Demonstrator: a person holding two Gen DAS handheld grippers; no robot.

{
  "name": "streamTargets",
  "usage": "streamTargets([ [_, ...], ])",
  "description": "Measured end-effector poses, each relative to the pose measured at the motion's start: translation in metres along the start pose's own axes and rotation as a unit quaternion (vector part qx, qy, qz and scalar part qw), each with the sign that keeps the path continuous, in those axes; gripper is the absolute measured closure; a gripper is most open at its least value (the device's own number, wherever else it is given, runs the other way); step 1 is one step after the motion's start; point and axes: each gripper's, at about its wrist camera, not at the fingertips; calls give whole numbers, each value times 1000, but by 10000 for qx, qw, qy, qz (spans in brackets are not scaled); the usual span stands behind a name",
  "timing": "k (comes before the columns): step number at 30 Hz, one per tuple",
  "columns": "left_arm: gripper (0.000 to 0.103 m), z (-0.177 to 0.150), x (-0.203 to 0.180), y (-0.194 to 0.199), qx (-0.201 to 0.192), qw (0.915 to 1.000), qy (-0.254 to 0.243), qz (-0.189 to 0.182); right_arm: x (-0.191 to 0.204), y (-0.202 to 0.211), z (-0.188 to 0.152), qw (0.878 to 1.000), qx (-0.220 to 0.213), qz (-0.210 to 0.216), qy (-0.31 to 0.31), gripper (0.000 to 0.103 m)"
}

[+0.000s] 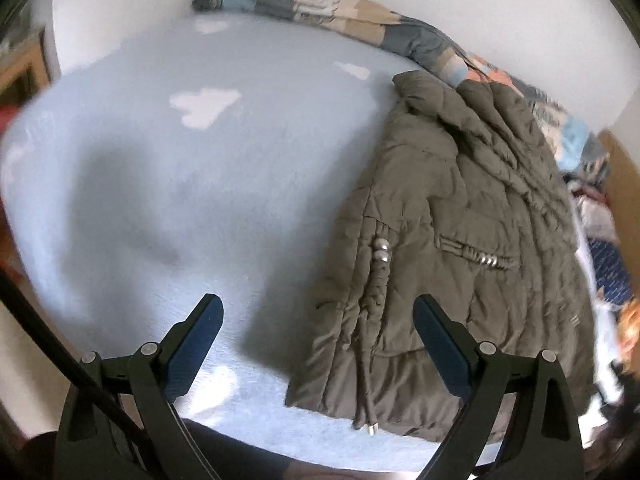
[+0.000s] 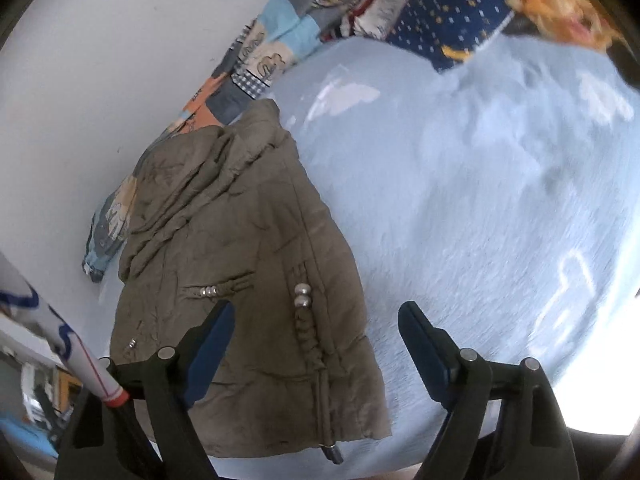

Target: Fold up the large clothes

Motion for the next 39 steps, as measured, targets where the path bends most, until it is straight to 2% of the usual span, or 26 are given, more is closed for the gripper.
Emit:
streamTargets([
  [4, 8, -1, 15, -11, 184, 9981, 491, -320, -1, -6, -3, 9999, 100, -5, -25, 15],
  [9, 13, -15, 10, -33, 639, 9948, 609, -511, -15, -17, -7, 9986, 371, 144, -341, 15],
  [13, 15, -28, -2, -38, 757, 9955, 397, -403, -20, -25, -12, 9960, 612, 352, -549, 15],
  [19, 22, -37, -14, -39, 727, 9971, 43, -203, -13, -41, -23, 9930, 996, 442, -466, 15],
  [22, 29, -37, -16, -40, 708, 9973, -35, -171, -8, -49, -29, 9924, 1150, 294, -334, 26],
  [23, 35, -38, -18, -40, 680, 9975, -91, -176, -5, -50, -30, 9927, 1138, 260, -288, 33],
  [24, 39, -36, -18, -39, 672, 9975, -132, -179, -3, -51, -30, 9928, 1133, 290, -261, 44],
  [26, 45, -39, -24, -37, 604, 9976, -315, -116, 4, -48, -30, 9941, 1040, 278, -120, 57],
  [27, 51, -38, -26, -38, 584, 9975, -375, -107, 7, -47, -30, 9948, 987, 239, -27, 63],
  [29, 53, -42, -31, -35, 521, 9968, -605, 3, 15, -43, -31, 9961, 848, 115, 204, 69],
  [31, 53, -44, -35, -35, 497, 9960, -739, 105, 22, -42, -33, 9961, 779, -62, 418, 70],
  [34, 52, -44, -30, -34, 503, 9965, -663, 102, 26, -42, -35, 9954, 756, -209, 547, 70],
  [37, 47, -41, -23, -34, 517, 9976, -450, 12, 24, -44, -33, 9954, 786, -190, 515, 68],
  [39, 40, -37, -18, -38, 539, 9983, -212, -95, 22, -44, -33, 9956, 801, -151, 452, 65],
])
Point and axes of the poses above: each gripper's, at about its wrist camera, not at the fingertips, and y roughly against the way its jaws point, x to its left, z to its top, and after that the axes turned 10 degrees about -z, right-handed
